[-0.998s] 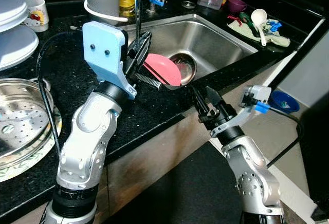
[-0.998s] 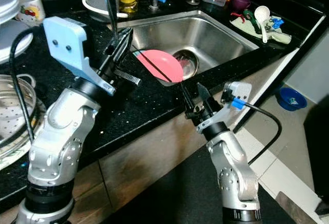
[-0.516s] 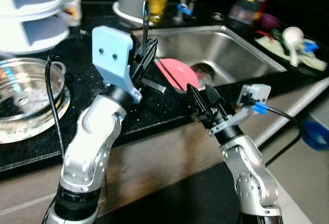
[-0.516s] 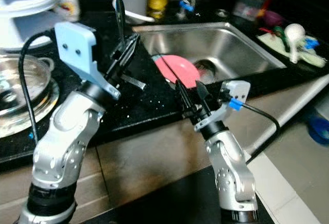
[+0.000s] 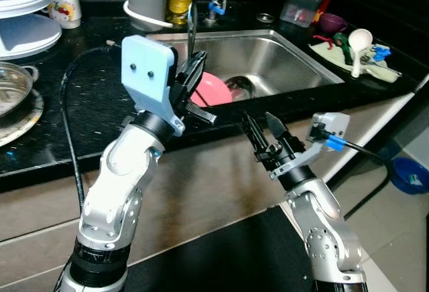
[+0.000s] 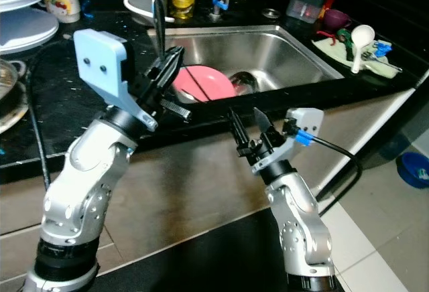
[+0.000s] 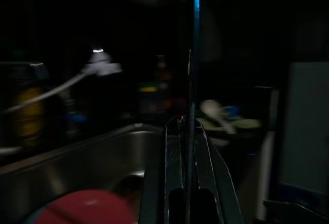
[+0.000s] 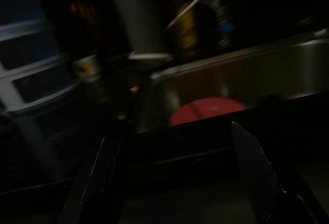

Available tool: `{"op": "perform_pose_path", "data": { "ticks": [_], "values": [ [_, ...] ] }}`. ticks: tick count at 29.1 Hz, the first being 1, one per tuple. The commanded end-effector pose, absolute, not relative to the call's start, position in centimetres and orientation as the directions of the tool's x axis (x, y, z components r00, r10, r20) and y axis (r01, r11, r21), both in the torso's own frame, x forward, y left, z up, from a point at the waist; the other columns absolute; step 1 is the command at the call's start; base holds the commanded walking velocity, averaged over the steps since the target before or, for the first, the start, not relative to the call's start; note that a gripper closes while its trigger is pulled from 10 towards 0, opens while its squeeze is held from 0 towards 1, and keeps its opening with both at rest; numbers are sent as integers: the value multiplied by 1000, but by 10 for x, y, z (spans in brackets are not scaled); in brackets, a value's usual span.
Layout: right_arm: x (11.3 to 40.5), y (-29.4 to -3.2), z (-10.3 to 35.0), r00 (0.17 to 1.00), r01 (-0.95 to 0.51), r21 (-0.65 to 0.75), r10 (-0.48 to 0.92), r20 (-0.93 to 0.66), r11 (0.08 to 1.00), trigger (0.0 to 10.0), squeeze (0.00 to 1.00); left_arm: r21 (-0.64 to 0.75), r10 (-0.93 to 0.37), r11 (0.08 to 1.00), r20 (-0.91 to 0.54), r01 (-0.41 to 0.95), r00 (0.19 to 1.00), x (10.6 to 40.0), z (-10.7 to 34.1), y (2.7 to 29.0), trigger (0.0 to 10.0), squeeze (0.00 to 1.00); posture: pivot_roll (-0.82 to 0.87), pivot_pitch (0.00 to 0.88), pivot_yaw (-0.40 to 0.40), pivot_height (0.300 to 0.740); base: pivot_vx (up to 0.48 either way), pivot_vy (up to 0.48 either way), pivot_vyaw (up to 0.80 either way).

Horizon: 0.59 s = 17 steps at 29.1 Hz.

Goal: Kitchen organization

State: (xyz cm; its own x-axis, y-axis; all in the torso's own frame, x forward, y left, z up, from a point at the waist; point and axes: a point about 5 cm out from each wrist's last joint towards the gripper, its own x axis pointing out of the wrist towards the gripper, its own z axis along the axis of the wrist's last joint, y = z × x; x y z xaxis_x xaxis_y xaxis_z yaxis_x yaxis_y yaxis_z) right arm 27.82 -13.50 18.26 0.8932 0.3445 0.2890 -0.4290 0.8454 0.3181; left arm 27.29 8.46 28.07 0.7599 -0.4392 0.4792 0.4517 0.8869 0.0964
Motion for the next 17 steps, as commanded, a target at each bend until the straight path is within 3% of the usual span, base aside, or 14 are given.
{"op": "perform_pose_path", "data": {
  "ticks": [1, 17],
  "values": [
    [278, -137, 181, 899, -416, 314, 334, 283, 854, 10000, 0, 85, -448, 883, 450, 462, 773, 275, 273, 83, 10000, 0, 91, 9, -167, 740, 0, 0, 0],
    [278, -138, 175, 907, -405, 317, 331, 261, 858, 10000, 0, 100, -446, 892, 362, 442, 819, 278, 252, 90, 10000, 0, 92, 10, -173, 740, 0, 0, 0]
  ]
}}
